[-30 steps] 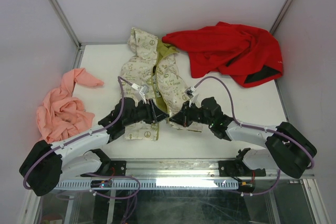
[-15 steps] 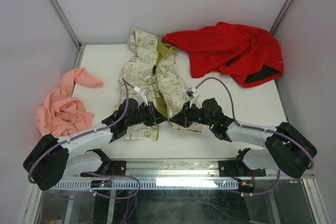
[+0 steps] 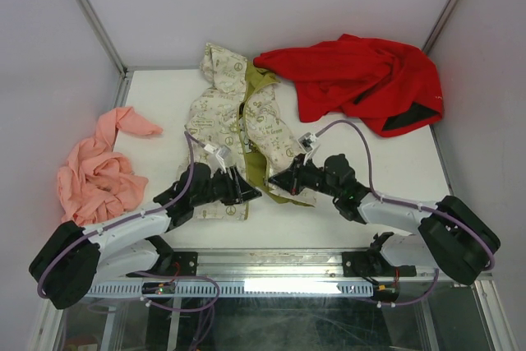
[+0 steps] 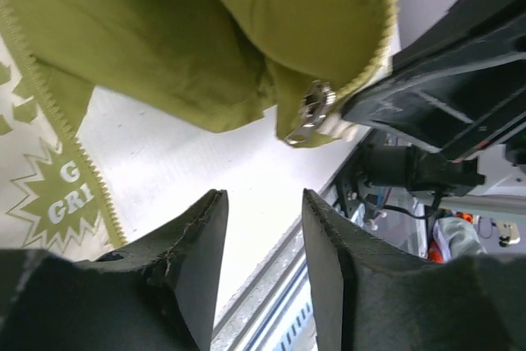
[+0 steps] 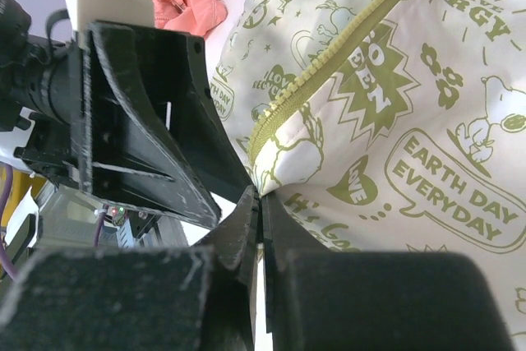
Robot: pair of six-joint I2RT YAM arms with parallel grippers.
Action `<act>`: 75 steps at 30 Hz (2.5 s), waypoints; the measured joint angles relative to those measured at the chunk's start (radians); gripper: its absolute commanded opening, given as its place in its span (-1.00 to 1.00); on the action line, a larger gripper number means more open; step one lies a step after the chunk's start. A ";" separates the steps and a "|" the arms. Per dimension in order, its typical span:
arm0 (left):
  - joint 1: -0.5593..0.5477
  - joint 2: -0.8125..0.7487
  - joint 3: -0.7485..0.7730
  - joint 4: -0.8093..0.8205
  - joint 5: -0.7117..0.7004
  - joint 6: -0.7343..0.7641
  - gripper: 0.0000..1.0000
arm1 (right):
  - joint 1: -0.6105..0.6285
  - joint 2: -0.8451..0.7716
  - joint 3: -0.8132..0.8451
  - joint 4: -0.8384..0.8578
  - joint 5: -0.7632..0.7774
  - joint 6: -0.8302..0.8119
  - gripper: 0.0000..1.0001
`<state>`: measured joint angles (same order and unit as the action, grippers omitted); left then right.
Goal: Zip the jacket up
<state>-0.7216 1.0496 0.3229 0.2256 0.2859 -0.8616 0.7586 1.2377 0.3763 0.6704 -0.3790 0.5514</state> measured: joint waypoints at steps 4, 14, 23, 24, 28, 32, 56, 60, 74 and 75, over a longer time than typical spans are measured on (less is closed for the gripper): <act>0.000 -0.031 0.000 0.034 0.000 -0.015 -0.01 | -0.001 -0.003 -0.018 0.025 0.000 -0.004 -1.00; 0.000 0.047 0.006 0.158 0.013 -0.030 -0.13 | -0.002 -0.014 -0.031 0.090 -0.005 -0.012 -1.00; 0.000 0.122 0.030 0.235 0.037 -0.041 -0.30 | -0.002 -0.014 -0.031 0.111 -0.020 -0.015 -1.00; 0.000 0.125 0.034 0.241 0.037 -0.040 -0.35 | -0.002 -0.014 -0.031 0.116 -0.021 -0.015 -1.00; 0.000 0.127 0.038 0.254 0.038 -0.042 -0.58 | -0.002 -0.014 -0.034 0.125 -0.022 -0.015 -1.00; 0.000 0.124 0.038 0.251 0.038 -0.043 -0.82 | -0.002 -0.014 -0.040 0.126 -0.018 -0.019 -1.00; -0.006 0.063 0.038 0.099 0.025 -0.090 -0.80 | -0.034 -0.020 -0.079 0.144 -0.031 -0.017 -1.00; -0.006 0.013 0.055 -0.059 -0.018 -0.059 -0.61 | -0.054 -0.027 -0.080 0.148 -0.026 -0.019 -1.00; -0.050 0.038 0.299 -0.656 -0.210 0.051 -0.04 | -0.070 -0.133 -0.130 0.125 -0.010 -0.049 -1.00; -0.061 0.057 0.319 -0.695 -0.231 0.054 -0.01 | -0.070 -0.133 -0.132 0.123 -0.010 -0.049 -1.00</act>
<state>-0.7822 1.1069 0.6418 -0.4698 0.0551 -0.8078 0.6888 1.1046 0.2443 0.7937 -0.3885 0.5022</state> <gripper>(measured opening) 0.458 0.008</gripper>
